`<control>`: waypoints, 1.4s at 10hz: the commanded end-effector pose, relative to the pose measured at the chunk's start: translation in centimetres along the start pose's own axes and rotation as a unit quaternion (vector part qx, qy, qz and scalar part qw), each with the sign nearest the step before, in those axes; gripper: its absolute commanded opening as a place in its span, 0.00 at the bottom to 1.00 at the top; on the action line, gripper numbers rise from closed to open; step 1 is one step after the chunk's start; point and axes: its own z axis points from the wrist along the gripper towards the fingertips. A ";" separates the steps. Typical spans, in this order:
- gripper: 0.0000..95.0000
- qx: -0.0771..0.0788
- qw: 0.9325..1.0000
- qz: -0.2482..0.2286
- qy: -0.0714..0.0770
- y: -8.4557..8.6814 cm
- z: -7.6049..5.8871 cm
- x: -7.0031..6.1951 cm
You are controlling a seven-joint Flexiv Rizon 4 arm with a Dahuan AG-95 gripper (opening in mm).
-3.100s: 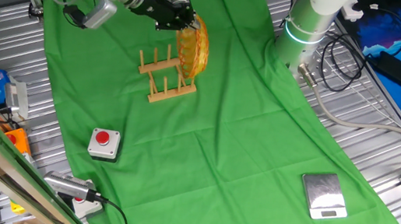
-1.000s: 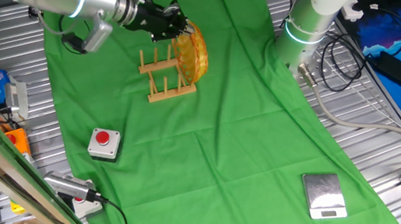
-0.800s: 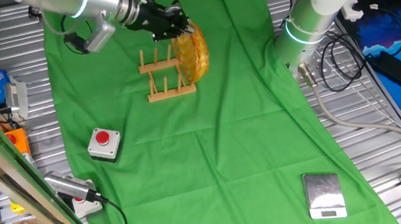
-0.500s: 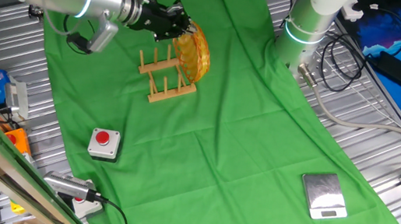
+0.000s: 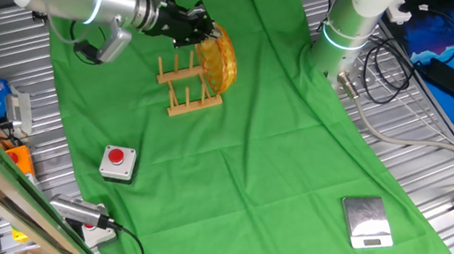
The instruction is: Put the dish on the dish rack
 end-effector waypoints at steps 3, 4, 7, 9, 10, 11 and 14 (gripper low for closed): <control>0.00 0.002 0.998 0.053 -0.035 0.0 0.1 0.0; 0.00 0.005 0.996 0.074 -0.052 0.0 0.1 0.0; 0.00 0.039 0.990 0.110 -0.075 0.0 0.1 0.0; 0.00 0.044 0.988 0.114 -0.090 0.0 0.1 0.0; 0.00 0.041 0.989 0.111 -0.094 0.0 0.1 0.0; 0.00 0.041 0.989 0.109 -0.091 0.0 0.1 0.0; 0.00 0.031 0.991 0.099 -0.086 0.0 0.1 0.0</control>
